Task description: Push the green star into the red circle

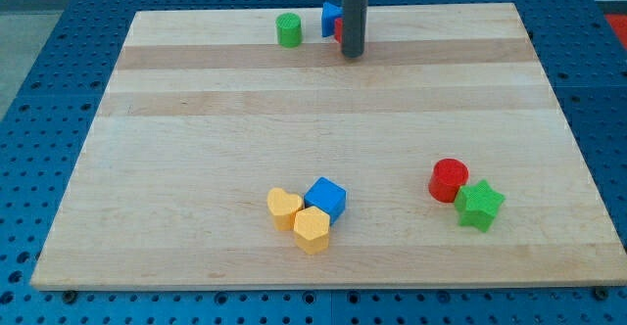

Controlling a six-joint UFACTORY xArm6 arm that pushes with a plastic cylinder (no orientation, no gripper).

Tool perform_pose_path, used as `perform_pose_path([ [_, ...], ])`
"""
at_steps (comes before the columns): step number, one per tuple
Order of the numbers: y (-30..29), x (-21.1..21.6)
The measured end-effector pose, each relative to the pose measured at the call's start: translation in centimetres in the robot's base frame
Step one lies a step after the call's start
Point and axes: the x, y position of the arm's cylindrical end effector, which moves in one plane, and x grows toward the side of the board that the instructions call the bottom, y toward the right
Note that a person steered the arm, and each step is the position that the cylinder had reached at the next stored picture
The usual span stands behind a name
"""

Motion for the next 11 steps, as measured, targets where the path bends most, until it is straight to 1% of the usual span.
perform_pose_path([
  [2,5.4,8.0],
  [5,14.1,17.9],
  [6,16.3,21.8],
  [7,17.1,26.0],
  [8,16.3,27.3],
  [11,10.7,26.5],
])
